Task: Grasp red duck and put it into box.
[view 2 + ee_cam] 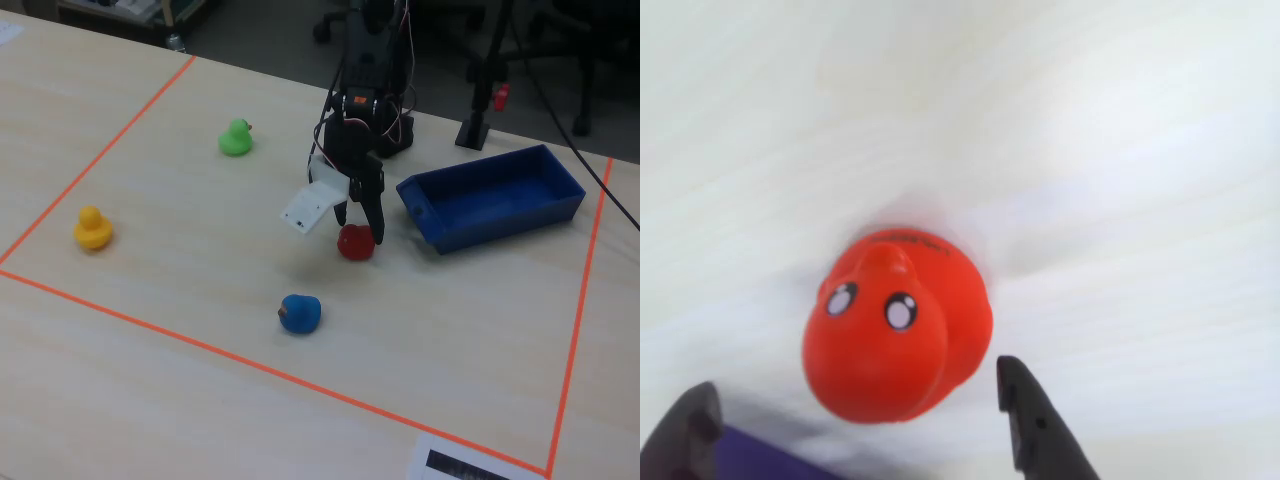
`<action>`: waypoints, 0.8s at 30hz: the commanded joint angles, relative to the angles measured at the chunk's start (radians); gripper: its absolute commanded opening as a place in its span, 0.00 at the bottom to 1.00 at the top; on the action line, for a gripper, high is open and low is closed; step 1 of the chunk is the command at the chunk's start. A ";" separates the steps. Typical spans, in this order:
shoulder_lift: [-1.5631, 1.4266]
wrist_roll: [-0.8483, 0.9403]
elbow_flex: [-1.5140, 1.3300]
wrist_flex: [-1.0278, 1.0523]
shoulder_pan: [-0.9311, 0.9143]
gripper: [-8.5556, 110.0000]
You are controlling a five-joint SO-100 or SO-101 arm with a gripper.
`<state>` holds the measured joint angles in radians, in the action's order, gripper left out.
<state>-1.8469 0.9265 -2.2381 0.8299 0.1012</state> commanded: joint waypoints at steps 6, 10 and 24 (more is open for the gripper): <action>0.067 -0.005 -0.014 -0.121 0.009 0.39; 0.098 0.002 -0.043 -0.169 0.014 0.38; -0.095 -0.118 0.054 0.026 -0.034 0.07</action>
<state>-1.7825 0.8452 -2.2688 0.7348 0.0966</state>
